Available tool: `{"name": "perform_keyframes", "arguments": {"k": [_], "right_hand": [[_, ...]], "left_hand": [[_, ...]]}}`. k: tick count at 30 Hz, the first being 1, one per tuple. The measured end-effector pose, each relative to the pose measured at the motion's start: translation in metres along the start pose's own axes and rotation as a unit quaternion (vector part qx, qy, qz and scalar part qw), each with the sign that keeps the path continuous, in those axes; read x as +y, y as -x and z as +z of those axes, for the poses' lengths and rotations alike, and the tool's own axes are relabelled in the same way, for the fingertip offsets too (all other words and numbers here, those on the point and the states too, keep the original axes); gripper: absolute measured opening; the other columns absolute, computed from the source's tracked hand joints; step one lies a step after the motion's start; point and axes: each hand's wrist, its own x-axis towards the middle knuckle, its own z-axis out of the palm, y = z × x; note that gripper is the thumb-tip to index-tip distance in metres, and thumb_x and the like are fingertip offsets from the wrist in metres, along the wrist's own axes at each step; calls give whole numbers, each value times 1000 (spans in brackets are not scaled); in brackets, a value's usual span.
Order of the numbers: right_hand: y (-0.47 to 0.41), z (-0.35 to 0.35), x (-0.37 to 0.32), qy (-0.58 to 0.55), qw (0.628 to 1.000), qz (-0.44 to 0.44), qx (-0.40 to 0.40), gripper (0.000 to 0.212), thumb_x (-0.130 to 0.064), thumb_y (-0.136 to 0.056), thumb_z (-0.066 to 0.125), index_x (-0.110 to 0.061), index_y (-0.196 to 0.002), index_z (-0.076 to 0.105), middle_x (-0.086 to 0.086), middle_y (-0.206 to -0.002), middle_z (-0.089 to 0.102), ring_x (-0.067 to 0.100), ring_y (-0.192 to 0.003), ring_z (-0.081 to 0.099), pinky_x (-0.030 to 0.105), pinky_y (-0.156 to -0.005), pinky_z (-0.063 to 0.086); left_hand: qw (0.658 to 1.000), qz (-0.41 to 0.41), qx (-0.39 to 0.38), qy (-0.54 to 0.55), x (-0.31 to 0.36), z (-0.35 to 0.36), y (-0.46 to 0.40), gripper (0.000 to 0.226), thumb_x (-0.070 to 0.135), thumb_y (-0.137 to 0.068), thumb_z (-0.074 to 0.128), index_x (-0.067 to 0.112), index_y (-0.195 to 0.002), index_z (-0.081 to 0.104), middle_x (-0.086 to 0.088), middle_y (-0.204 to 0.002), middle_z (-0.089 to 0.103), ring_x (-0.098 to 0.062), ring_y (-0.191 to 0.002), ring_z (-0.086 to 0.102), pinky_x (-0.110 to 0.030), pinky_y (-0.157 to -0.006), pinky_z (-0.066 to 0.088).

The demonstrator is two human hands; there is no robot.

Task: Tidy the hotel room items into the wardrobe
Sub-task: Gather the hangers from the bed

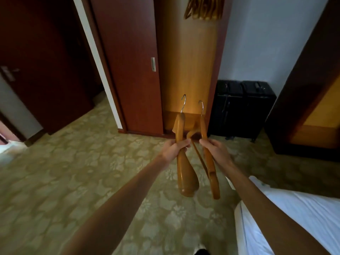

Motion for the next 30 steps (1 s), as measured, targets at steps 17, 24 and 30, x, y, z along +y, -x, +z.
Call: {"name": "perform_keyframes", "arguments": {"k": [17, 24, 30], "right_hand": [[-477, 30, -102, -13, 998, -56, 15, 32, -53, -88, 65, -23, -95, 71, 2, -102, 71, 22, -100, 66, 42, -94, 52], [-637, 69, -139, 14, 997, -78, -6, 33, -39, -97, 60, -8, -94, 72, 6, -82, 66, 17, -79, 63, 31, -77, 48], [-788, 104, -163, 13, 996, -89, 11, 39, -34, -98, 59, 4, -97, 69, 2, -73, 64, 18, -74, 62, 37, -79, 50]], "left_hand": [[999, 14, 18, 27, 127, -125, -442, 29, 42, -85, 75, 14, -80, 71, -1, -71, 65, -15, -65, 61, -33, -71, 49], [999, 5, 34, 33, 154, -202, -581, 29, 40, -92, 67, 11, -92, 73, 3, -72, 66, -6, -60, 63, -17, -54, 47], [999, 24, 8, 25, 178, -269, -726, 31, 45, -92, 65, 16, -82, 71, 2, -72, 63, -9, -64, 61, -23, -61, 47]]}}
